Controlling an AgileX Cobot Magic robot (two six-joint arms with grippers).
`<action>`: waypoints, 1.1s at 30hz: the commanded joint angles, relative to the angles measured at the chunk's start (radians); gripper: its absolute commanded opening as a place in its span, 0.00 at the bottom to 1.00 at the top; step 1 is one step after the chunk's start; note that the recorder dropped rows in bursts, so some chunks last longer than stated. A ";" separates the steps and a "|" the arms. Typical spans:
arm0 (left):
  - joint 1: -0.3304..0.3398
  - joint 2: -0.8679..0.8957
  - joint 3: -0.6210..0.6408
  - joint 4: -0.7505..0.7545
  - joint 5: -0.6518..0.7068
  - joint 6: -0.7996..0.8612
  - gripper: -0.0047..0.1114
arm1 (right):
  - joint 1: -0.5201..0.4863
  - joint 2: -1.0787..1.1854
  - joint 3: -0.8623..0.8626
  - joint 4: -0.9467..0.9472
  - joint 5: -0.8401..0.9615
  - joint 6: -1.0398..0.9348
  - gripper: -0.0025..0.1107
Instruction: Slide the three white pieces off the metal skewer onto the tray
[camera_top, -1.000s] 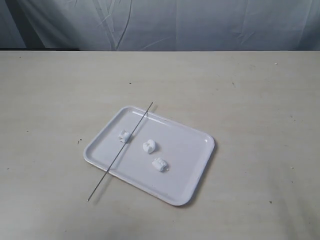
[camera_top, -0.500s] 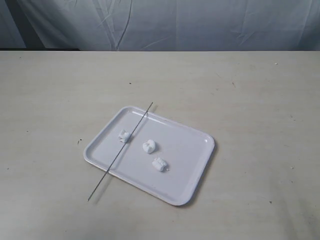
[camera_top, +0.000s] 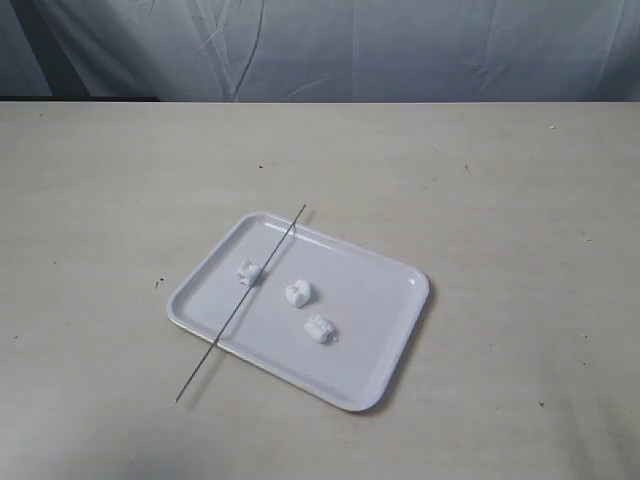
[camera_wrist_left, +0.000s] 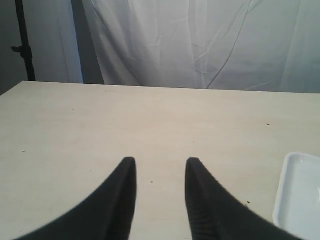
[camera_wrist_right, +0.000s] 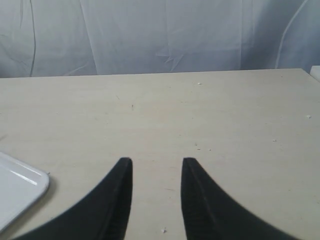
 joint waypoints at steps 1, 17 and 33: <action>0.044 -0.004 0.003 -0.089 -0.001 0.080 0.32 | -0.005 -0.007 0.001 -0.007 0.001 0.002 0.31; 0.051 -0.004 0.003 -0.089 -0.001 0.111 0.32 | -0.005 -0.007 0.001 -0.007 0.001 -0.017 0.31; 0.051 -0.004 0.003 -0.082 -0.001 0.117 0.32 | -0.003 -0.007 0.001 -0.009 0.004 -0.017 0.31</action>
